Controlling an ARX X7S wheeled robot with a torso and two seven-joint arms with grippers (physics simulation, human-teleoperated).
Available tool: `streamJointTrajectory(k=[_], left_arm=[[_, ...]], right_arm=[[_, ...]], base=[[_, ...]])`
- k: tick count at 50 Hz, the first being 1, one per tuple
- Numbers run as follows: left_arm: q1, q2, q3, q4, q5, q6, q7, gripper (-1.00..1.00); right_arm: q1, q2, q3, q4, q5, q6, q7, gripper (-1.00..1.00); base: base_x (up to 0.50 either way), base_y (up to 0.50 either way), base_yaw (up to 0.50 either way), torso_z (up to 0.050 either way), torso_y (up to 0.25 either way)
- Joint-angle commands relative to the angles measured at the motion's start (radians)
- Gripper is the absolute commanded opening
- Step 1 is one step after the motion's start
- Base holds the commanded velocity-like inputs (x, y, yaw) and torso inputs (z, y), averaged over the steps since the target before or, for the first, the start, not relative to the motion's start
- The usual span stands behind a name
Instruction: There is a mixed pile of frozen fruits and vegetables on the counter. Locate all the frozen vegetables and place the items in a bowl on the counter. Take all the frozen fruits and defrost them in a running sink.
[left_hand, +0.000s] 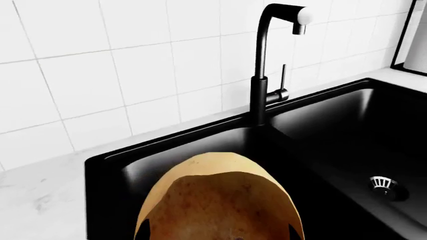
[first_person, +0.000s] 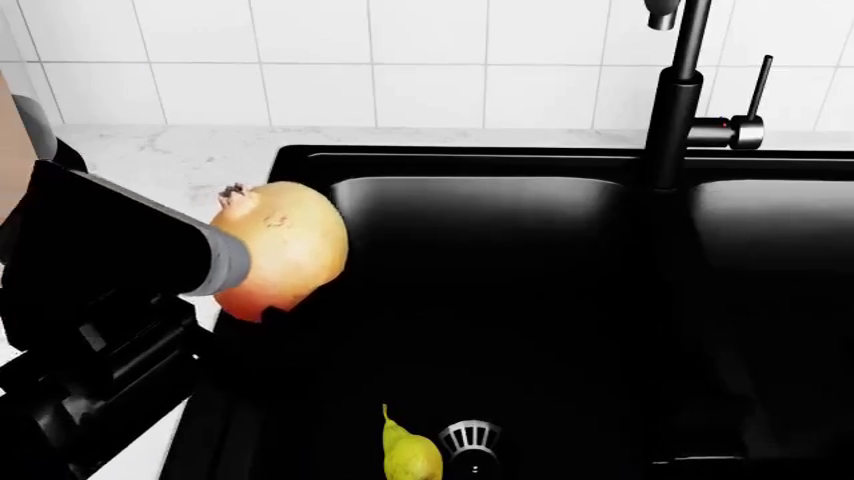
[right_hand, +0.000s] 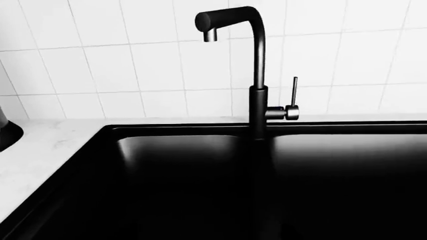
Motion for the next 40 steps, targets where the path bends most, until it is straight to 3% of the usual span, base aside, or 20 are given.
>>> streamJointTrajectory(k=[1, 8, 17, 27, 40], left_arm=[[-0.034, 0.052, 0.039, -0.062, 0.025, 0.006, -0.001, -1.00], [-0.019, 0.058, 0.054, -0.070, 0.056, 0.018, 0.015, -1.00], [-0.053, 0.128, 0.106, -0.144, 0.087, 0.010, 0.047, -1.00], [-0.123, 0.275, 0.199, -0.320, 0.181, 0.013, 0.086, -1.00], [-0.177, 0.427, 0.346, -0.582, 0.334, 0.053, 0.199, -1.00]], right_arm=[[-0.158, 0.039, 0.212, -0.050, 0.047, -0.008, 0.005, 1.00], [-0.161, 0.070, 0.258, -0.045, 0.093, 0.008, 0.018, 1.00], [-0.192, 0.058, 0.329, -0.047, 0.120, 0.041, 0.015, 1.00], [-0.231, 0.036, 0.407, -0.068, 0.137, 0.087, 0.008, 1.00], [-0.316, -0.035, 0.659, -0.092, 0.214, 0.207, -0.031, 1.00]], base=[[0.00, 0.00, 0.00, 0.000, 0.000], [0.00, 0.00, 0.00, 0.000, 0.000], [0.00, 0.00, 0.00, 0.000, 0.001], [0.00, 0.00, 0.00, 0.000, 0.000], [0.00, 0.00, 0.00, 0.000, 0.001]])
